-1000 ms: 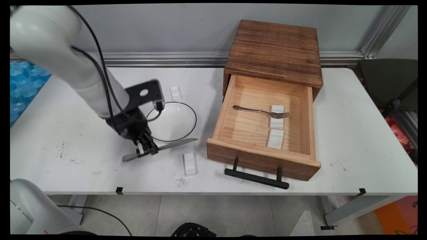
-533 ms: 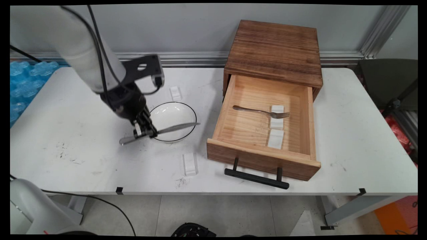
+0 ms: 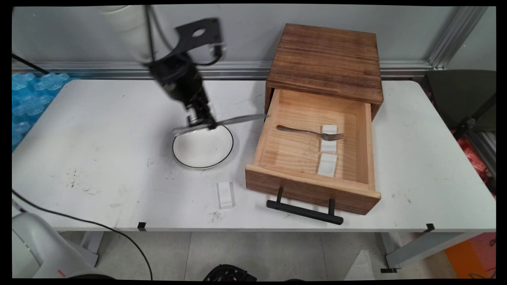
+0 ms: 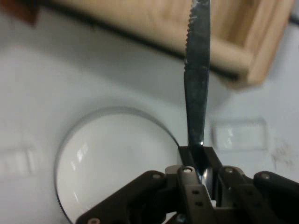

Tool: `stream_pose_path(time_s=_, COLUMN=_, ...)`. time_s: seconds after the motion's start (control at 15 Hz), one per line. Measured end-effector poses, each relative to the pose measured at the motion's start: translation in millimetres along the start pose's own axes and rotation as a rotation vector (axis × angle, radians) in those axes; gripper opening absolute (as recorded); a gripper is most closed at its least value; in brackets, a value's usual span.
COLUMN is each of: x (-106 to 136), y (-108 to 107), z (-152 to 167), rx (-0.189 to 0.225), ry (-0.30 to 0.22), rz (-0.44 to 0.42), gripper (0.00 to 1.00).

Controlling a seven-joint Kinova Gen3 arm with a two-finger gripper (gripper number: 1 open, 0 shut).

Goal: Place the picked object into the drawer

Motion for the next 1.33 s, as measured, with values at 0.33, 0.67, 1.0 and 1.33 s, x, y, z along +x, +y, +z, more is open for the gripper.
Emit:
stream_pose_path(time_s=0.33, x=53, y=-18, z=13, rx=0.000, ry=0.059, rz=0.122, gripper=0.00)
stream_pose_path(time_s=0.67, x=100, y=-27, z=41, rx=-0.021, ry=0.101, rz=0.241, gripper=0.00)
stream_pose_path(time_s=1.0, x=138, y=-30, z=65, rx=-0.045, ry=0.133, rz=0.338, gripper=0.00)
stream_pose_path(time_s=1.33, x=169, y=-29, z=91, rx=-0.081, ry=0.151, rz=0.432, gripper=0.00)
